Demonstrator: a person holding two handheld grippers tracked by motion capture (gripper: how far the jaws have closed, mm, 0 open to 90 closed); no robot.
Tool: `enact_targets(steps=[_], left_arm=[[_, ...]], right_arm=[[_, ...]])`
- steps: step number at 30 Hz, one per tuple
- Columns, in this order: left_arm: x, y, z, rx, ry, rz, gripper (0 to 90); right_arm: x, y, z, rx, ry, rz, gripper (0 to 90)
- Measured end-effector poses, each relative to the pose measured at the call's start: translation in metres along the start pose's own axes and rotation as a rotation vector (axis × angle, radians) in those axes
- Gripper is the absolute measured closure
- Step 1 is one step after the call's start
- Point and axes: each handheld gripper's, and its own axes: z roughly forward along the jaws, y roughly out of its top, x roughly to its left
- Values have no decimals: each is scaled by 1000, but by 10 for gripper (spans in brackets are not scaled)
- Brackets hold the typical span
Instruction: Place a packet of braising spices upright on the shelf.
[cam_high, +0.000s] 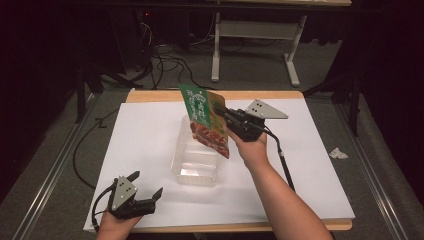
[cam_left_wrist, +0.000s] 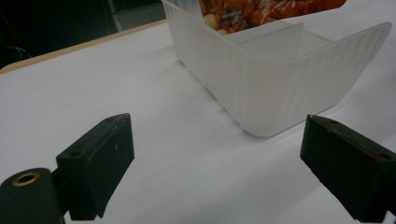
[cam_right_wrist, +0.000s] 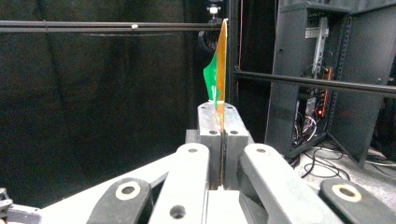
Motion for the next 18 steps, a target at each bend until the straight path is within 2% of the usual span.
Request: enact_targets(steps=[4,11,18], left_arm=[[0,0,0,-1,-1,0,101],[0,-1,-1,-1,2,0,102],[0,-1,0,1,2,-1,102]], right_arm=[[1,-3,8,-4,4,15,900],[2,-7,17,-4,13,-3,900],[-1,-11,22,-16,7,7,900]])
